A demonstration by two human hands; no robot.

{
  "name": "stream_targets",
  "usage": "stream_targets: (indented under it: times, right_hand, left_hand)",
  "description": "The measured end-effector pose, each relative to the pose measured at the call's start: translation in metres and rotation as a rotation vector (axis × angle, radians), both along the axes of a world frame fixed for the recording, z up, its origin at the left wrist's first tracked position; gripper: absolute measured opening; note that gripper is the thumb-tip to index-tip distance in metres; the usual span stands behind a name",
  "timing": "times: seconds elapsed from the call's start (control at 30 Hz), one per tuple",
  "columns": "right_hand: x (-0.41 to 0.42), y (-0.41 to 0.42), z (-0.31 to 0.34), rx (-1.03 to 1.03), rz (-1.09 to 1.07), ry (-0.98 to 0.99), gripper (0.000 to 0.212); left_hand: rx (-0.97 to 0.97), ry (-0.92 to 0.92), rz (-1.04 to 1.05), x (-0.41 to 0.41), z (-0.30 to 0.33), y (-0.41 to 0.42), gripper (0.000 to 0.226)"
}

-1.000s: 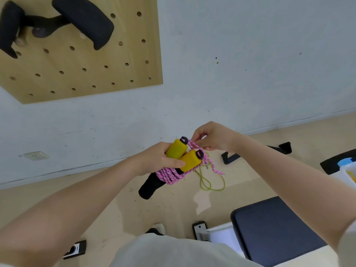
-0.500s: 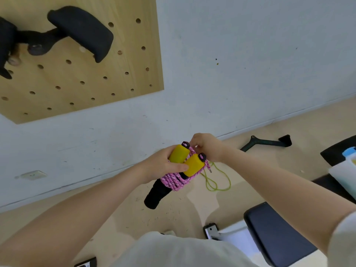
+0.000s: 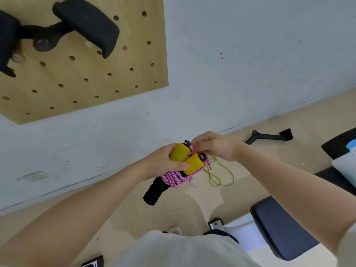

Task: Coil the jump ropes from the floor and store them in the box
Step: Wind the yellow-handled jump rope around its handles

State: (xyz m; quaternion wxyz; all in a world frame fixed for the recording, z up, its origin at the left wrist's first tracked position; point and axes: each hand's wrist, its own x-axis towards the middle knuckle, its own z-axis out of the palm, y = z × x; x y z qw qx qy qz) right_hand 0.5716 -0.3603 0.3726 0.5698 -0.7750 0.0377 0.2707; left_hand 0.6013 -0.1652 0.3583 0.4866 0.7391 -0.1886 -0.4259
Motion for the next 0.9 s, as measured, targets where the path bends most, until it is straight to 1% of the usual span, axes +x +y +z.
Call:
stream_targets:
  times: [0.07, 0.13, 0.2, 0.27, 0.33, 0.47, 0.5, 0.57, 0.6, 0.67, 0.7, 0.73, 0.83, 0.9]
  right_hand:
    - [-0.003, 0.004, -0.001, -0.018, 0.01, -0.006, 0.007]
    - [-0.004, 0.008, -0.005, -0.082, -0.006, -0.022, 0.007]
    - [-0.006, 0.011, -0.008, -0.094, -0.023, 0.011, 0.006]
    - [-0.008, 0.013, -0.012, -0.066, -0.051, 0.055, 0.015]
    - [-0.01, 0.016, -0.017, -0.043, -0.137, 0.068, 0.011]
    - [-0.013, 0.019, -0.022, 0.053, -0.319, 0.118, 0.03]
    - [-0.014, 0.017, -0.023, 0.102, -0.35, 0.131, 0.032]
    - [-0.017, 0.014, -0.021, 0.178, -0.38, 0.175, 0.027]
    - [-0.019, 0.012, -0.019, 0.149, -0.368, 0.185, 0.022]
    - [-0.024, 0.006, -0.017, -0.059, -0.265, 0.165, 0.011]
    - [-0.029, 0.003, -0.016, -0.116, -0.224, 0.16, 0.011]
    - [-0.034, -0.002, -0.016, -0.119, -0.208, 0.158, 0.012]
    - [-0.053, -0.024, -0.014, 0.052, -0.3, 0.137, 0.012]
    - [-0.068, -0.043, -0.008, 0.157, -0.354, 0.123, 0.013]
  left_hand:
    - [0.014, -0.014, -0.001, 0.0, -0.002, 0.002, 0.05]
    - [0.046, -0.04, 0.003, 0.0, -0.004, 0.004, 0.05]
    - [0.082, -0.074, 0.001, -0.001, -0.006, 0.004, 0.049]
    - [0.11, -0.101, -0.004, -0.003, -0.008, 0.002, 0.048]
    - [0.115, -0.115, 0.001, -0.006, -0.009, -0.002, 0.043]
    - [0.073, -0.095, 0.051, -0.016, -0.011, -0.009, 0.033]
    - [0.06, -0.08, 0.065, -0.018, -0.01, -0.01, 0.03]
    - [0.049, -0.079, 0.09, -0.024, -0.008, -0.013, 0.026]
    - [0.054, -0.091, 0.099, -0.027, -0.007, -0.015, 0.026]
    - [0.078, -0.133, 0.107, -0.034, -0.006, -0.02, 0.025]
    - [0.095, -0.162, 0.107, -0.04, -0.005, -0.024, 0.026]
    - [0.115, -0.198, 0.112, -0.045, -0.005, -0.03, 0.028]
    - [0.175, -0.285, 0.165, -0.064, -0.005, -0.053, 0.037]
    - [0.201, -0.277, 0.216, -0.079, -0.004, -0.071, 0.046]
